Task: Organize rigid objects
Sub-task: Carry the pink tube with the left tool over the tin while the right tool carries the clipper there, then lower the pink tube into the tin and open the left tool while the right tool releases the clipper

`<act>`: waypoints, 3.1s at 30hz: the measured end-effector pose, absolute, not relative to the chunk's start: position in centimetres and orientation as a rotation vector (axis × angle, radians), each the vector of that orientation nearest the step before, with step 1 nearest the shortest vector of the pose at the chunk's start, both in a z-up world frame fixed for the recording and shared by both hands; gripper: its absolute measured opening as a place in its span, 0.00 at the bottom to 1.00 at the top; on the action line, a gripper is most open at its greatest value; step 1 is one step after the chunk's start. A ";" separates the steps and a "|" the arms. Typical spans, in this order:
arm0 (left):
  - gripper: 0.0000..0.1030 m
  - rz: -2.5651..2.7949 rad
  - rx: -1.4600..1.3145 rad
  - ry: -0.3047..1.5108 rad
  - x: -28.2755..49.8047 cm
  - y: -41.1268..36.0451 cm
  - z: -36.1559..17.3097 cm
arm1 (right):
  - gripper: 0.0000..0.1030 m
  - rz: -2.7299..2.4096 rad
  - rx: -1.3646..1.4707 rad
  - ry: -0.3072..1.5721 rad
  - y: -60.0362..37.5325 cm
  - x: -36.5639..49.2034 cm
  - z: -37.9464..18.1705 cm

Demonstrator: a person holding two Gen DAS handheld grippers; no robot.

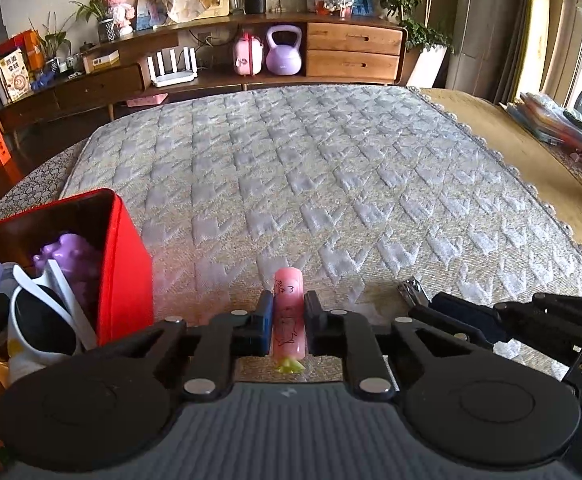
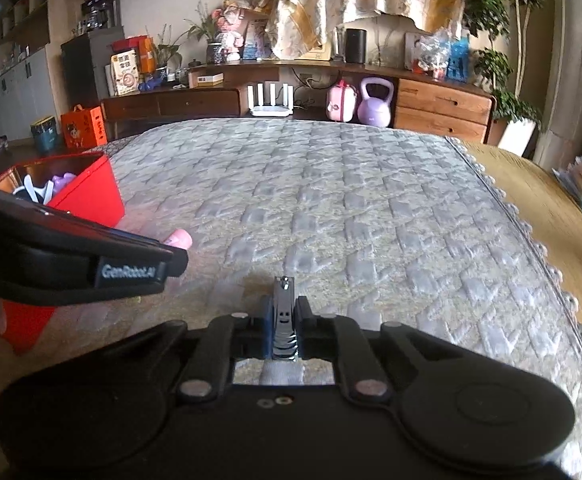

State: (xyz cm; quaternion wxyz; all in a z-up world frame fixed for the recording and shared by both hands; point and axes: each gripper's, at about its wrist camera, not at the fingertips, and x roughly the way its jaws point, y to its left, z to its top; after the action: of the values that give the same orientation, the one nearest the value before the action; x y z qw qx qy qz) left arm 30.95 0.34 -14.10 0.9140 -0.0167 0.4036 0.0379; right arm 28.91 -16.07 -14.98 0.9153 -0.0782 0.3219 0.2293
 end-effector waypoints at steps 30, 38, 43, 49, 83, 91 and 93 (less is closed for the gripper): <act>0.15 0.050 -0.101 0.773 21.8 4.1 -6.7 | 0.10 0.593 -0.101 0.607 -14.2 21.4 -5.6; 0.15 0.075 -0.130 0.751 19.6 8.3 -5.5 | 0.10 0.646 -0.133 0.590 -10.8 20.0 -4.6; 0.15 0.102 -0.139 0.746 18.6 11.4 -5.3 | 0.10 0.672 -0.157 0.588 -8.6 19.6 -4.5; 0.15 0.143 -0.139 0.741 18.4 15.2 -5.2 | 0.10 0.690 -0.177 0.602 -6.7 19.6 -5.1; 0.16 0.121 -0.184 0.817 27.4 20.4 -10.9 | 0.10 0.828 -0.377 0.680 4.2 19.7 -10.9; 0.16 0.112 -0.193 0.839 27.7 20.3 -11.8 | 0.18 0.837 -0.357 0.697 4.1 19.3 -10.9; 0.16 0.113 -0.189 0.842 27.5 20.2 -11.7 | 0.19 0.837 -0.340 0.699 3.8 19.3 -10.5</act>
State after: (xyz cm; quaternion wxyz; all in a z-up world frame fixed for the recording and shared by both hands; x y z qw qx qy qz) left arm 27.51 20.21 -11.70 0.9068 -0.0918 0.4079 0.0545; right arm 19.31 3.79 -10.55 0.8413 -0.1609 0.3309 0.3961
